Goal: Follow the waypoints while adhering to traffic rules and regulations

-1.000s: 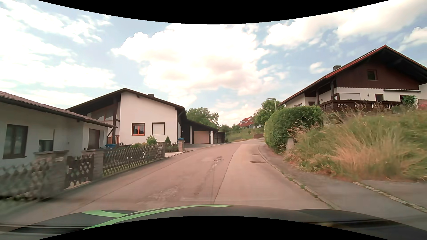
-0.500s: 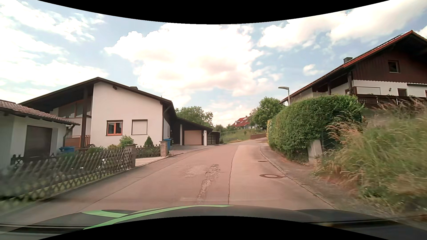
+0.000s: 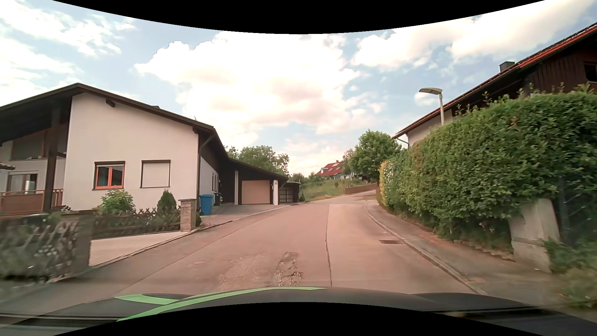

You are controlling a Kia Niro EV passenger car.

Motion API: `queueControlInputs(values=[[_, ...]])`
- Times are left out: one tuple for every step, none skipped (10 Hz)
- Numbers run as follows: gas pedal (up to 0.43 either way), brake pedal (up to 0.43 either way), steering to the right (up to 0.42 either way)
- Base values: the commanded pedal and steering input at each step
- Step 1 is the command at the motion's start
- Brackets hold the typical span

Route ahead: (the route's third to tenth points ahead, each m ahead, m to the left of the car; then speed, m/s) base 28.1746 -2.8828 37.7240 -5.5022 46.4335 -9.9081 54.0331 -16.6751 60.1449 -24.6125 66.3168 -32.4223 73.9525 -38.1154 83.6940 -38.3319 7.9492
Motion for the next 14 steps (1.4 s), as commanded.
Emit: queueControlInputs(values=[[0.110, 0.000, 0.034], [0.110, 0.000, 0.034], [0.110, 0.000, 0.034], [0.110, 0.000, 0.034], [0.110, 0.000, 0.034], [0.110, 0.000, 0.033], [0.110, 0.000, 0.033], [0.110, 0.000, 0.033], [0.110, 0.000, 0.033], [0.110, 0.000, 0.033], [0.110, 0.000, 0.033], [0.110, 0.000, 0.032], [0.110, 0.000, 0.032], [0.110, 0.000, 0.032]])
